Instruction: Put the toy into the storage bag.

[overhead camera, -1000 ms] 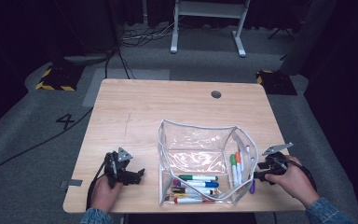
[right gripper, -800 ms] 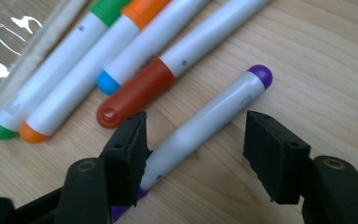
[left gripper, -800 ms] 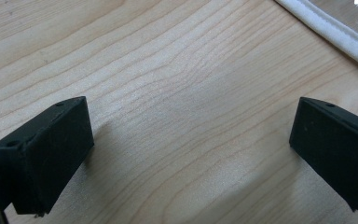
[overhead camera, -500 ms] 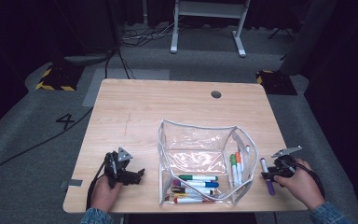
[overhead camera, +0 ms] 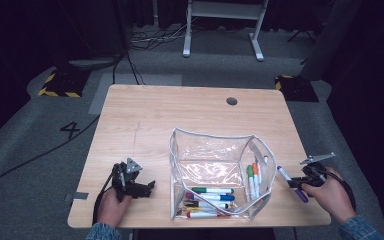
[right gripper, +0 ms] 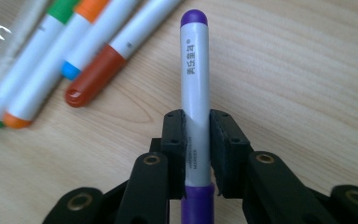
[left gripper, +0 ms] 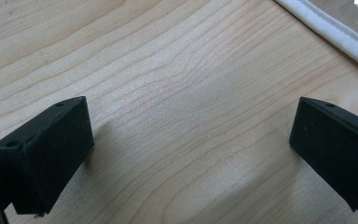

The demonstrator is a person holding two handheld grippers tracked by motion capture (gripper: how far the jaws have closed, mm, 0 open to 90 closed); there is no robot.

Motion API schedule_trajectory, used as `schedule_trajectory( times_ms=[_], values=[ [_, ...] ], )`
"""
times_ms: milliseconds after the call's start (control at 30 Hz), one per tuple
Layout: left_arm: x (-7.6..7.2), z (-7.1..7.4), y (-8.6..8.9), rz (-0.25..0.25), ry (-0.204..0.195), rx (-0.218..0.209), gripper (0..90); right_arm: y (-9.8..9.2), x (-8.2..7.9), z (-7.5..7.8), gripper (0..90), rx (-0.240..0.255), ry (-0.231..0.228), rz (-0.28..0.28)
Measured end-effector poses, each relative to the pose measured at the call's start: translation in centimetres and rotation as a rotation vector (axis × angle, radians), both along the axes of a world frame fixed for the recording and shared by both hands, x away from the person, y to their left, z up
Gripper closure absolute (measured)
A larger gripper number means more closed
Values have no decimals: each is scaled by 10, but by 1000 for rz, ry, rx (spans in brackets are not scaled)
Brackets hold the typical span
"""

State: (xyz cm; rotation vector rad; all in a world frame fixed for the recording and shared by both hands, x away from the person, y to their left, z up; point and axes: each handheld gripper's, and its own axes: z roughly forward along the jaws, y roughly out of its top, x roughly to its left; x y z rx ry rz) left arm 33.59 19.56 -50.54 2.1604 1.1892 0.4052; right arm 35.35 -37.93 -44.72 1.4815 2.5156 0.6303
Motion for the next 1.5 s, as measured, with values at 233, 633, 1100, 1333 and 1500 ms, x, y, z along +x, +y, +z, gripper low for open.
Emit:
schedule_trajectory(
  times_ms=[233,633,1100,1333,1500],
  values=[
    [0,0,0,0,0,0,0,4,-5,34,770,62,-24,53],
    [0,0,0,0,0,-1,0,10,-13,91,771,140,-112,126],
    [0,0,0,0,1,-2,0,40,-23,155,770,177,-207,271],
    [0,0,0,0,0,-1,0,86,-22,178,770,174,-213,411],
    [0,0,0,0,0,0,0,123,-20,189,771,172,-202,510]
  ],
)
